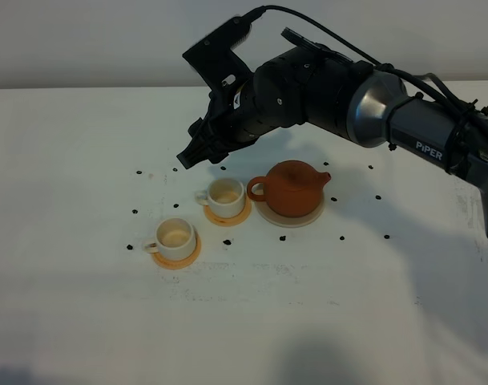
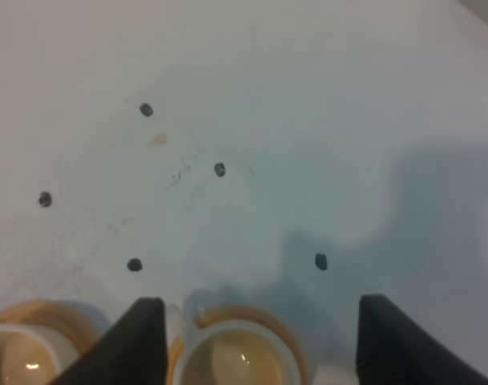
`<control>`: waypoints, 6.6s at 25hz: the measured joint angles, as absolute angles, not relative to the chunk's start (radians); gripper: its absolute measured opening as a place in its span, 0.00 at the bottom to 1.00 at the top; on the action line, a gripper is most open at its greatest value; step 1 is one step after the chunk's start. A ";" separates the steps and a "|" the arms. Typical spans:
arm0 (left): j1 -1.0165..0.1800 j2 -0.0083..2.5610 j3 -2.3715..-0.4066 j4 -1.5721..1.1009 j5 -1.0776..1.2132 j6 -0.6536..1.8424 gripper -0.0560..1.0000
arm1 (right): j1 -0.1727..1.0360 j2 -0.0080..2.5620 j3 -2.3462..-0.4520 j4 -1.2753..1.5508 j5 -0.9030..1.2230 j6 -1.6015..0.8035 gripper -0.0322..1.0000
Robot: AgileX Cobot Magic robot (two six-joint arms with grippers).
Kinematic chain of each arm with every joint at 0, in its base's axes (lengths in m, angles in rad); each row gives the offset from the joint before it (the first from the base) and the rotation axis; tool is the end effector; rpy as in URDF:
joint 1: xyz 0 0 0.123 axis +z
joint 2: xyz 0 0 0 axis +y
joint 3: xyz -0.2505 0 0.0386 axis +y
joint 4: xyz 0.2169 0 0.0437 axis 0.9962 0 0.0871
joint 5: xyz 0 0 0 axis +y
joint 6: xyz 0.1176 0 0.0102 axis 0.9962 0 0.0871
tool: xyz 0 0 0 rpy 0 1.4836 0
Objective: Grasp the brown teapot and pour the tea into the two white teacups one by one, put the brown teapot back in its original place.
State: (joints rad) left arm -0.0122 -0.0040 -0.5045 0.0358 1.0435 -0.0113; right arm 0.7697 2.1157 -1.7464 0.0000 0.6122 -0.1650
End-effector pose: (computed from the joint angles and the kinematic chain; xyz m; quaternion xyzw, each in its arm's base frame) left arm 0.0239 0.0034 0.2532 -0.0002 0.8463 0.0116 0.5325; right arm 0.3266 0.3165 0.1876 -0.4250 0.8422 0.0988 0.3168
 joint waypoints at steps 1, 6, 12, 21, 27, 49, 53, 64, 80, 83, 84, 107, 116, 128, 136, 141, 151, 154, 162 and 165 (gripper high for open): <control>-0.012 -0.004 -0.504 0.036 1.044 -0.011 0.53 | 0.764 2.117 -1.746 0.006 0.613 -0.165 0.51; -0.012 -0.004 -0.504 0.036 1.044 -0.011 0.53 | 0.728 2.132 -1.746 0.000 0.612 -0.164 0.51; -0.012 -0.004 -0.504 0.036 1.044 -0.011 0.53 | 0.714 2.185 -1.746 0.000 0.607 -0.161 0.51; -0.012 -0.004 -0.504 0.036 1.043 -0.011 0.53 | 0.704 2.192 -1.746 -0.007 0.715 -0.159 0.51; -0.012 -0.004 -0.504 0.036 1.043 -0.011 0.53 | 0.704 2.192 -1.746 0.000 0.731 -0.159 0.51; -0.012 -0.004 -0.504 0.036 1.043 -0.011 0.53 | 0.704 2.255 -1.746 0.032 0.628 -0.159 0.51; -0.012 -0.004 -0.504 0.036 1.043 -0.011 0.53 | 0.705 2.255 -1.746 0.034 0.672 -0.159 0.51; -0.012 -0.004 -0.504 0.036 1.043 -0.011 0.53 | 0.705 2.255 -1.746 0.058 0.730 -0.159 0.51; -0.012 -0.004 -0.504 0.036 1.043 -0.011 0.53 | 0.705 2.255 -1.755 0.085 0.778 -0.168 0.51; -0.012 -0.004 -0.504 0.036 1.043 -0.011 0.53 | 0.705 2.255 -1.755 0.086 0.788 -0.169 0.51; -0.012 -0.004 -0.504 0.036 1.043 -0.011 0.53 | 0.705 2.255 -1.756 0.086 0.792 -0.170 0.51; -0.012 -0.004 -0.504 0.036 1.043 -0.011 0.53 | 0.712 2.246 -1.758 0.099 0.906 -0.196 0.51; -0.012 -0.004 -0.504 0.036 1.043 -0.011 0.53 | 0.714 2.246 -1.760 0.085 0.946 -0.197 0.51; -0.012 -0.004 -0.504 0.036 1.043 -0.011 0.53 | 0.715 2.243 -1.760 0.064 1.024 -0.203 0.51; -0.012 -0.004 -0.504 0.036 1.043 -0.011 0.53 | 0.715 2.235 -1.757 0.038 1.079 -0.204 0.51; -0.012 -0.004 -0.504 0.036 1.043 -0.011 0.53 | 0.715 2.233 -1.757 0.027 1.105 -0.204 0.51; -0.012 -0.004 -0.504 0.036 1.043 -0.011 0.53 | 0.714 2.233 -1.756 0.020 1.133 -0.213 0.51; -0.012 -0.004 -0.504 0.036 1.043 -0.011 0.53 | 0.713 2.233 -1.756 0.020 1.137 -0.213 0.51; -0.012 -0.004 -0.504 0.036 1.043 -0.011 0.53 | 0.713 2.233 -1.756 0.012 1.156 -0.216 0.51; -0.012 -0.004 -0.504 0.036 1.043 -0.011 0.53 | 0.713 2.233 -1.756 0.007 1.166 -0.216 0.51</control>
